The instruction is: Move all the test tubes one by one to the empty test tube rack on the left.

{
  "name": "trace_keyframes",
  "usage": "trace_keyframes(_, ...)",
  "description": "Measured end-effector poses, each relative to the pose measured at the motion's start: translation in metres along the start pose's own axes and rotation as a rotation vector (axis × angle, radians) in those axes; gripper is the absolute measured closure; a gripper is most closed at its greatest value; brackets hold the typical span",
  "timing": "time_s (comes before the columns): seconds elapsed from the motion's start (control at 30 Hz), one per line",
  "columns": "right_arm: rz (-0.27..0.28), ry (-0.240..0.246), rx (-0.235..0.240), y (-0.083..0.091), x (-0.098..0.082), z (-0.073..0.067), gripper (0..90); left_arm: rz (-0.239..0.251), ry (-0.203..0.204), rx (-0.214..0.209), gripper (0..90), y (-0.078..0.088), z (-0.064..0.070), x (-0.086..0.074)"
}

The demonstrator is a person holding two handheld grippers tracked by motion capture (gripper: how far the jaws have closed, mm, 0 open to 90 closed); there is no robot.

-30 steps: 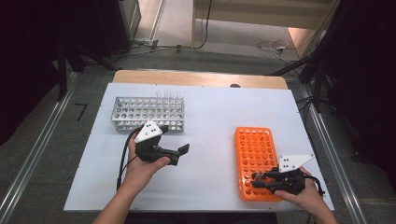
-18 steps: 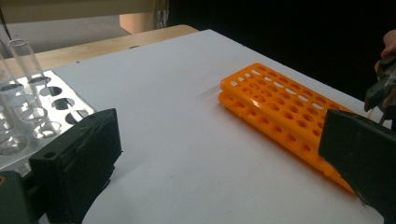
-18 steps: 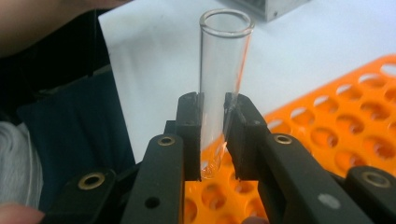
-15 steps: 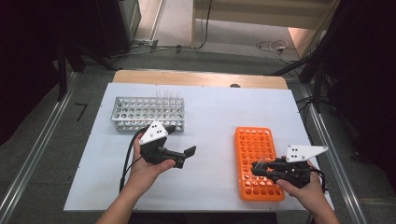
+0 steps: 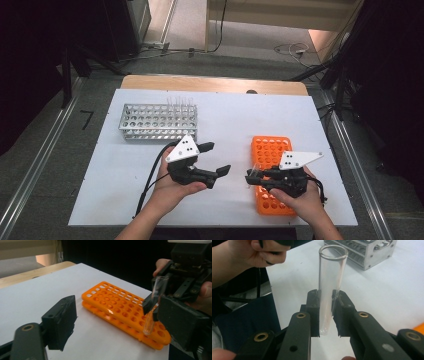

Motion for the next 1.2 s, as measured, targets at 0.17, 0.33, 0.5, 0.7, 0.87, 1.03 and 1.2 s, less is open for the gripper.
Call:
trace_keyframes(0.17, -0.013, 0.004, 0.002, -0.013, 0.001, -0.004, 73.8, -0.015, -0.01, -0.026, 27.7, -0.01, 0.012, -0.003)
trace_keyframes(0.33, -0.025, 0.012, 0.009, -0.023, 0.001, -0.009, 73.8, -0.022, -0.021, -0.076, 42.8, -0.016, 0.024, -0.005)
trace_keyframes(0.5, -0.03, 0.024, 0.021, -0.027, 0.001, -0.013, 73.8, -0.03, -0.029, -0.117, 54.4, -0.021, 0.032, -0.007)
trace_keyframes(0.7, -0.035, 0.041, 0.035, -0.03, 0.001, -0.018, 73.8, -0.048, -0.043, -0.137, 66.2, -0.026, 0.037, -0.01)
trace_keyframes(0.87, -0.03, 0.044, 0.039, -0.031, 0.002, -0.02, 73.7, -0.046, -0.047, -0.148, 74.3, -0.025, 0.038, -0.009)
trace_keyframes(1.03, -0.004, 0.038, 0.01, -0.029, 0.002, -0.015, 62.5, -0.037, -0.047, -0.128, 74.7, -0.023, 0.033, -0.007)
trace_keyframes(1.2, 0.04, 0.025, -0.036, -0.017, 0.001, -0.003, 43.7, -0.02, -0.046, -0.076, 74.7, -0.014, 0.018, -0.002)
Point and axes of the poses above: each handheld gripper's, and its own axes: y roughly backward along the jaws, x roughly out of its top, z roughly to its right, the point moved 8 cm from there along -y, roughly forward along the jaws, and after that the axes turned 4 degrees about z, right-handed, at the moved point
